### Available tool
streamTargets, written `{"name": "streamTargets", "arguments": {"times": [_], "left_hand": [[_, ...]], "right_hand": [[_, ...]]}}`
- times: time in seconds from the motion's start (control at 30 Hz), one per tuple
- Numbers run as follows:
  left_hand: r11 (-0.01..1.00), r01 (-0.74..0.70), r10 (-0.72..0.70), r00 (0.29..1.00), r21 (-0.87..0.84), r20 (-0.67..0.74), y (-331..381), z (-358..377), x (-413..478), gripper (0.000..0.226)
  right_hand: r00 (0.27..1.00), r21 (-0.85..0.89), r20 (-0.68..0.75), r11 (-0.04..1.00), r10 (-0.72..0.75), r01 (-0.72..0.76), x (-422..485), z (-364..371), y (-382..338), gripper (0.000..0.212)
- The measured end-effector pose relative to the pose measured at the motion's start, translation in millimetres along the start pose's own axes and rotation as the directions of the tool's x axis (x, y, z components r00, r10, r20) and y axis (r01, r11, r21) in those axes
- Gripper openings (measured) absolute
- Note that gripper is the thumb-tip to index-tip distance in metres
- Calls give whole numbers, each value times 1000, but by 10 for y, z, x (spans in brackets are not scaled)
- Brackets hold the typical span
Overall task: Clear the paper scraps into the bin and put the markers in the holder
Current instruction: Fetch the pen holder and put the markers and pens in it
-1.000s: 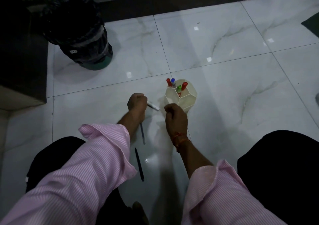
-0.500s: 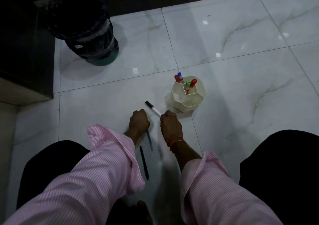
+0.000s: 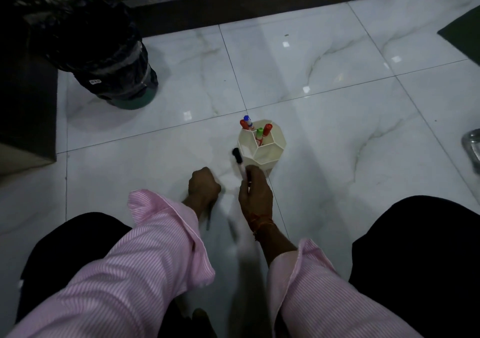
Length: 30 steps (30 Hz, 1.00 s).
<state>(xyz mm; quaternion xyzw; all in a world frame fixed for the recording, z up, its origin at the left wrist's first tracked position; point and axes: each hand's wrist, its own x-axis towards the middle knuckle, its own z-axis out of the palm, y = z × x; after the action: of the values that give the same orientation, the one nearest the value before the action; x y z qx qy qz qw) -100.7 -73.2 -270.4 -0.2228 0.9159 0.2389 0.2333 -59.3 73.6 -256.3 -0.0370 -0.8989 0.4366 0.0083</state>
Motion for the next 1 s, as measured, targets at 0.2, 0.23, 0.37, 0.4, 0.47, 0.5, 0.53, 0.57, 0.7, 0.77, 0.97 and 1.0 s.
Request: {"name": "streamTargets", "arguments": {"times": [0.2, 0.23, 0.37, 0.4, 0.47, 0.5, 0.53, 0.57, 0.7, 0.77, 0.97, 1.0], "left_hand": [[827, -178, -12, 943, -534, -332, 881, -709, -97, 24], [776, -234, -2, 928, -586, -374, 1011, -836, -142, 25], [654, -299, -13, 914, -695, -405, 1243, -967, -201, 26], [647, -289, -16, 920, -706, -391, 1247, -921, -198, 26], [642, -272, -19, 929, -717, -370, 1215, -809, -188, 25], [648, -268, -16, 931, -713, -365, 1193, -757, -183, 24], [659, -271, -11, 929, -702, -370, 1170, -719, -176, 23], [668, -275, -11, 925, -692, -379, 1150, -689, -167, 22], [616, -225, -107, 926, -755, -363, 1024, -635, -101, 15], [612, -178, -175, 920, -770, -352, 914, -597, -95, 10], [944, 217, -224, 975, -249, -2, 235, -250, -195, 53], [967, 222, -214, 974, -126, 69, 131, -198, -242, 60]], "right_hand": [[931, 44, -360, 998, 65, -52, 285, -260, -231, 23], [915, 64, -392, 995, 98, -79, 336, -295, -254, 25], [918, 57, -367, 989, 149, -137, 453, -312, -230, 32], [928, 46, -341, 989, 147, -140, 452, -291, -197, 33], [940, 43, -305, 988, 153, -147, 437, -248, -135, 31], [941, 51, -297, 987, 163, -155, 422, -235, -101, 30], [940, 62, -294, 985, 173, -161, 403, -226, -69, 30], [938, 77, -296, 983, 180, -164, 383, -229, -40, 32], [887, 188, -399, 967, 233, -169, 384, -247, 45, 40], [852, 274, -411, 935, 325, -224, 426, -223, 83, 44], [866, 427, -240, 849, 439, -311, 524, -75, 129, 57], [863, 449, -231, 836, 450, -316, 542, -57, 127, 56]]}}
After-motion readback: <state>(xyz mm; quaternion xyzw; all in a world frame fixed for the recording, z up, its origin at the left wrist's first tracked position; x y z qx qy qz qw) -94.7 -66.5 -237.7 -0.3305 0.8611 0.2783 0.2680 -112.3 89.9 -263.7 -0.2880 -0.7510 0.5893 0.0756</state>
